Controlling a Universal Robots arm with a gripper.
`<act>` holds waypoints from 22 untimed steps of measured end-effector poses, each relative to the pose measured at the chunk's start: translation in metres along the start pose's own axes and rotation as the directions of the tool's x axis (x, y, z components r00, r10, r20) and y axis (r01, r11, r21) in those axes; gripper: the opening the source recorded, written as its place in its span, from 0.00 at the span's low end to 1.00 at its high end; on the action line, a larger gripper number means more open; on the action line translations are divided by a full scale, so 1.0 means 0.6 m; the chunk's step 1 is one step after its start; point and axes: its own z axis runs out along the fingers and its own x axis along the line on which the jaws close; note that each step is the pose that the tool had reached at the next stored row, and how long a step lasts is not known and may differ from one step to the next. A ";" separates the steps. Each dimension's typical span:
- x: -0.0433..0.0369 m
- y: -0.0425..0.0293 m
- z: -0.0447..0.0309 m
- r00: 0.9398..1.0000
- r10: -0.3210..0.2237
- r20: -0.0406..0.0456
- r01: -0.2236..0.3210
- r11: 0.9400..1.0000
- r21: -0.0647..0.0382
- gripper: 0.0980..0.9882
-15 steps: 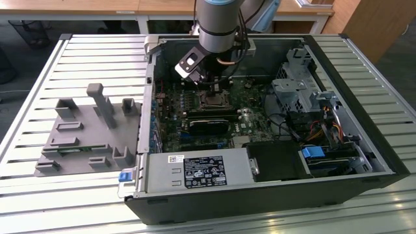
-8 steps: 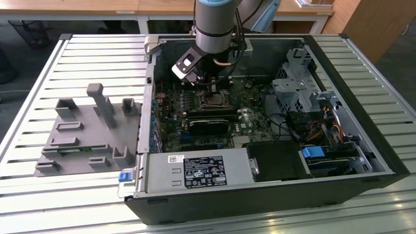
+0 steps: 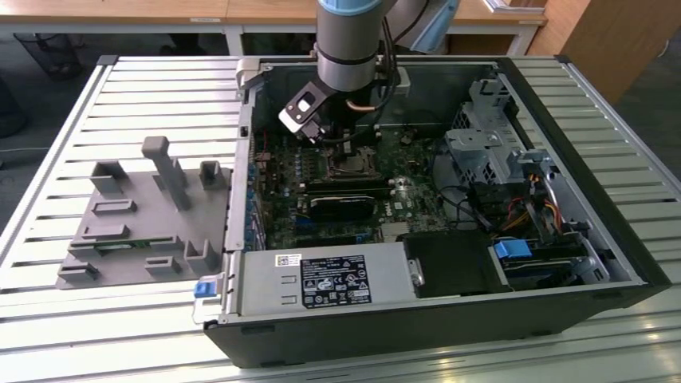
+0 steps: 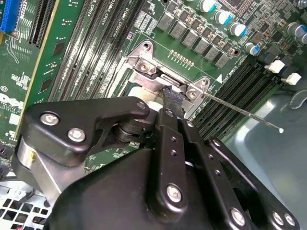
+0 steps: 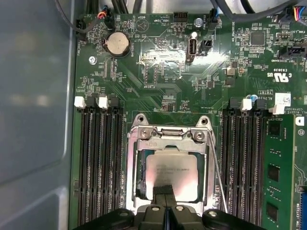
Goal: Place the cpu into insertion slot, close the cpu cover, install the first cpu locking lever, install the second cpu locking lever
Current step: 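Close the cpu cover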
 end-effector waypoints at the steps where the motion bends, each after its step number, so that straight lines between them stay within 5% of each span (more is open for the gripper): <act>1: 0.000 0.000 0.001 1.000 0.000 0.000 0.000 1.000 0.000 0.01; 22: 0.001 0.015 -0.012 1.000 0.000 0.000 0.000 1.000 0.000 0.01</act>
